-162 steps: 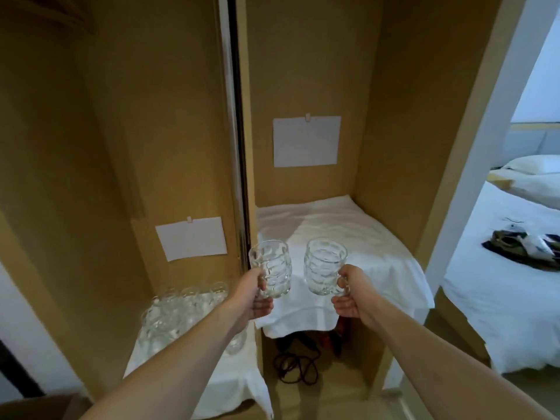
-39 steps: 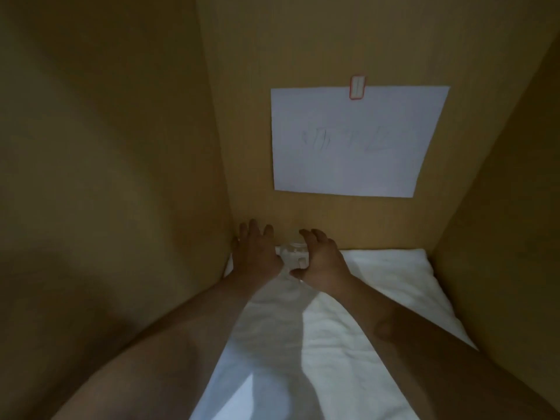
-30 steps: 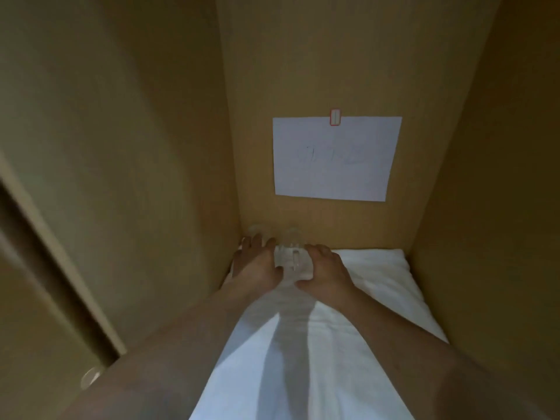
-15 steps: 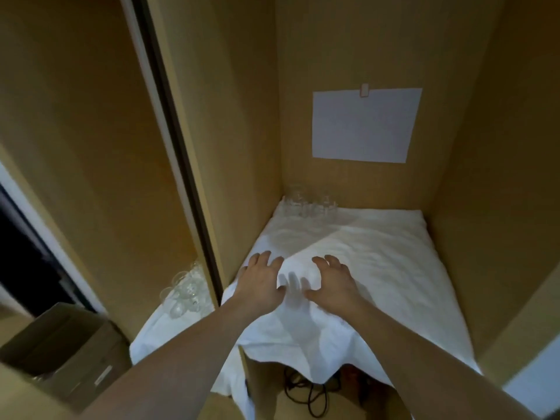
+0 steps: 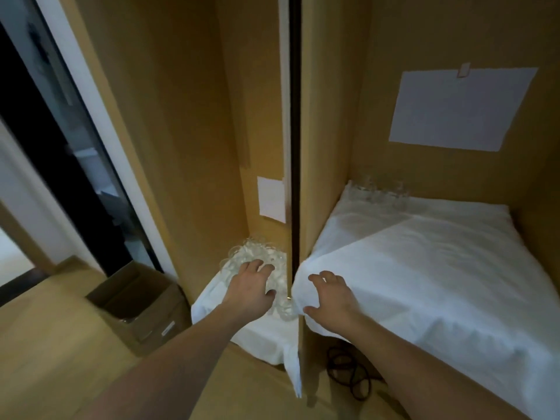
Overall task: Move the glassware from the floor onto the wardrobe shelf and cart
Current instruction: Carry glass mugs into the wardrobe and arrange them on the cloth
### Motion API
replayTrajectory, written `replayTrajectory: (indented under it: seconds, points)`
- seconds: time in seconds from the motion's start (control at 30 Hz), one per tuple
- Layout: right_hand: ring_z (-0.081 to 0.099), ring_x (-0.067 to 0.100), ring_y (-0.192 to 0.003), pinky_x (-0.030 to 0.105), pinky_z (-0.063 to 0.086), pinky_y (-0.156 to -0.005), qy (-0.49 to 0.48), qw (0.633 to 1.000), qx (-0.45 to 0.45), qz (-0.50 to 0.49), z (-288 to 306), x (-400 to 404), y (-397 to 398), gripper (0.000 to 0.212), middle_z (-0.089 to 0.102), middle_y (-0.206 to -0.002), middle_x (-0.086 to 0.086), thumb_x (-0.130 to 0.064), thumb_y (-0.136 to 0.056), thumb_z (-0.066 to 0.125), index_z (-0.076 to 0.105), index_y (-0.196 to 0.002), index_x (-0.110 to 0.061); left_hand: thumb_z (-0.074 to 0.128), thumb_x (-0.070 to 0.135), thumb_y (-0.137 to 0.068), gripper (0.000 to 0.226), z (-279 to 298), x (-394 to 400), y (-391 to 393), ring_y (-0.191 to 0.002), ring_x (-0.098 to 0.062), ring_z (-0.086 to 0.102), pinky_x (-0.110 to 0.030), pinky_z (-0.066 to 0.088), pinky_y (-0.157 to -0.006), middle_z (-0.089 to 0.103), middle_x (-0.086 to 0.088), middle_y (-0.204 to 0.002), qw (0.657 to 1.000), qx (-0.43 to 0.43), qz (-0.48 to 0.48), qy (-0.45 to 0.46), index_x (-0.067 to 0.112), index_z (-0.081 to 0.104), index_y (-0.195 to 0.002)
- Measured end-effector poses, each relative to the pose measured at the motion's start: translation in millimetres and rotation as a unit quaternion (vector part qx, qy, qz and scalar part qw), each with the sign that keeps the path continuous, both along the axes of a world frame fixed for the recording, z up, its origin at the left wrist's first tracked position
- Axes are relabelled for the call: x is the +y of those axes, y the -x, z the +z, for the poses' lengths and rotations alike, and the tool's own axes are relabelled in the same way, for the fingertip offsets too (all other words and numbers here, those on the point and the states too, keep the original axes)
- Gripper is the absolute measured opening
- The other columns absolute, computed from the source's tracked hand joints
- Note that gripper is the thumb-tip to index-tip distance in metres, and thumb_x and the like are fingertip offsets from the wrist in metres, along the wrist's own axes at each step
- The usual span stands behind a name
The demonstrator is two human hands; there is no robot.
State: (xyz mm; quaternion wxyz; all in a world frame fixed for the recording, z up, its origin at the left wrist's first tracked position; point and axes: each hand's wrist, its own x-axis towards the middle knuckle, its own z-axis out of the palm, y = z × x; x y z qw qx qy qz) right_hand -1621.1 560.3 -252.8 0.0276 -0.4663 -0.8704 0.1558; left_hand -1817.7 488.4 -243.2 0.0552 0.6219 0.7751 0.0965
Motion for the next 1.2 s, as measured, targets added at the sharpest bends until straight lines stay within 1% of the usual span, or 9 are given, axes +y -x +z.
replayTrajectory:
  seconds: [0.17, 0.4, 0.57, 0.67, 0.83, 0.9, 1.0, 1.1, 1.2]
  points:
    - [0.041, 0.025, -0.132, 0.036, 0.043, -0.106, 0.042, 0.999, 0.024, -0.004, -9, -23, 80, 0.066, 0.045, -0.143, 0.005, -0.047, -0.089, 0.066, 0.041, -0.145, -0.023, 0.059, 0.041, -0.095, 0.062, -10, -26, 86, -0.137, -0.029, 0.035, -0.044, 0.042, -0.107, 0.04, -0.006, -0.152, 0.999, -0.013, 0.017, 0.047, 0.023, 0.037, -0.15]
    - [0.045, 0.026, -0.131, 0.035, 0.045, -0.102, 0.101, 0.993, 0.037, -0.048, -34, -40, 186, 0.07, 0.044, -0.145, 0.005, -0.048, -0.087, 0.068, 0.04, -0.148, -0.025, 0.058, 0.048, -0.095, 0.064, -31, -49, 191, -0.128, -0.028, 0.046, -0.039, 0.045, -0.104, 0.047, -0.007, -0.145, 0.994, -0.071, 0.043, 0.075, 0.022, 0.038, -0.15]
    - [0.05, 0.026, -0.127, 0.032, 0.046, -0.099, 0.134, 0.986, 0.041, -0.089, -59, -45, 224, 0.072, 0.047, -0.143, 0.006, -0.047, -0.086, 0.07, 0.041, -0.148, -0.024, 0.059, 0.051, -0.092, 0.062, -50, -44, 244, -0.125, -0.029, 0.049, -0.041, 0.046, -0.104, 0.051, -0.006, -0.14, 0.99, -0.096, 0.054, 0.088, 0.023, 0.043, -0.145]
    - [0.05, 0.025, -0.127, 0.03, 0.045, -0.098, 0.153, 0.983, 0.021, -0.102, -71, -39, 236, 0.073, 0.046, -0.143, 0.005, -0.049, -0.086, 0.069, 0.04, -0.149, -0.024, 0.06, 0.05, -0.093, 0.063, -62, -34, 254, -0.128, -0.028, 0.049, -0.039, 0.045, -0.106, 0.048, -0.004, -0.147, 0.985, -0.127, 0.072, 0.092, 0.024, 0.041, -0.147]
    - [0.051, 0.026, -0.125, 0.03, 0.044, -0.096, 0.17, 0.978, 0.016, -0.117, -92, 5, 264, 0.074, 0.049, -0.139, 0.007, -0.047, -0.084, 0.073, 0.043, -0.147, -0.022, 0.063, 0.049, -0.092, 0.065, -89, 2, 280, -0.128, -0.029, 0.051, -0.038, 0.044, -0.104, 0.047, -0.006, -0.148, 0.978, -0.168, 0.094, 0.084, 0.022, 0.042, -0.148]
    - [0.051, 0.027, -0.125, 0.03, 0.044, -0.099, 0.176, 0.977, 0.015, -0.118, -104, 30, 279, 0.074, 0.05, -0.139, 0.009, -0.046, -0.084, 0.074, 0.044, -0.146, -0.021, 0.063, 0.05, -0.093, 0.066, -101, 19, 292, -0.128, -0.027, 0.05, -0.037, 0.044, -0.104, 0.045, -0.005, -0.149, 0.974, -0.181, 0.103, 0.086, 0.022, 0.041, -0.148]
    - [0.053, 0.029, -0.126, 0.031, 0.044, -0.102, 0.193, 0.973, 0.008, -0.124, -123, 73, 305, 0.074, 0.052, -0.139, 0.011, -0.046, -0.084, 0.074, 0.045, -0.145, -0.018, 0.062, 0.05, -0.094, 0.066, -119, 49, 315, -0.132, -0.026, 0.048, -0.035, 0.043, -0.106, 0.042, -0.003, -0.152, 0.965, -0.201, 0.117, 0.118, 0.024, 0.039, -0.15]
    - [0.055, 0.031, -0.125, 0.033, 0.047, -0.102, 0.212, 0.968, -0.01, -0.13, -145, 114, 327, 0.074, 0.055, -0.136, 0.013, -0.048, -0.083, 0.075, 0.047, -0.142, -0.016, 0.064, 0.05, -0.091, 0.067, -137, 84, 340, -0.126, -0.026, 0.052, -0.036, 0.045, -0.103, 0.049, -0.005, -0.145, 0.958, -0.2, 0.132, 0.156, 0.022, 0.042, -0.148]
    - [0.055, 0.03, -0.123, 0.033, 0.046, -0.1, 0.228, 0.962, -0.023, -0.147, -167, 151, 343, 0.072, 0.055, -0.134, 0.012, -0.05, -0.083, 0.074, 0.046, -0.141, -0.017, 0.068, 0.044, -0.089, 0.068, -152, 122, 359, -0.126, -0.029, 0.052, -0.036, 0.044, -0.103, 0.051, -0.009, -0.141, 0.952, -0.204, 0.145, 0.176, 0.018, 0.044, -0.147]
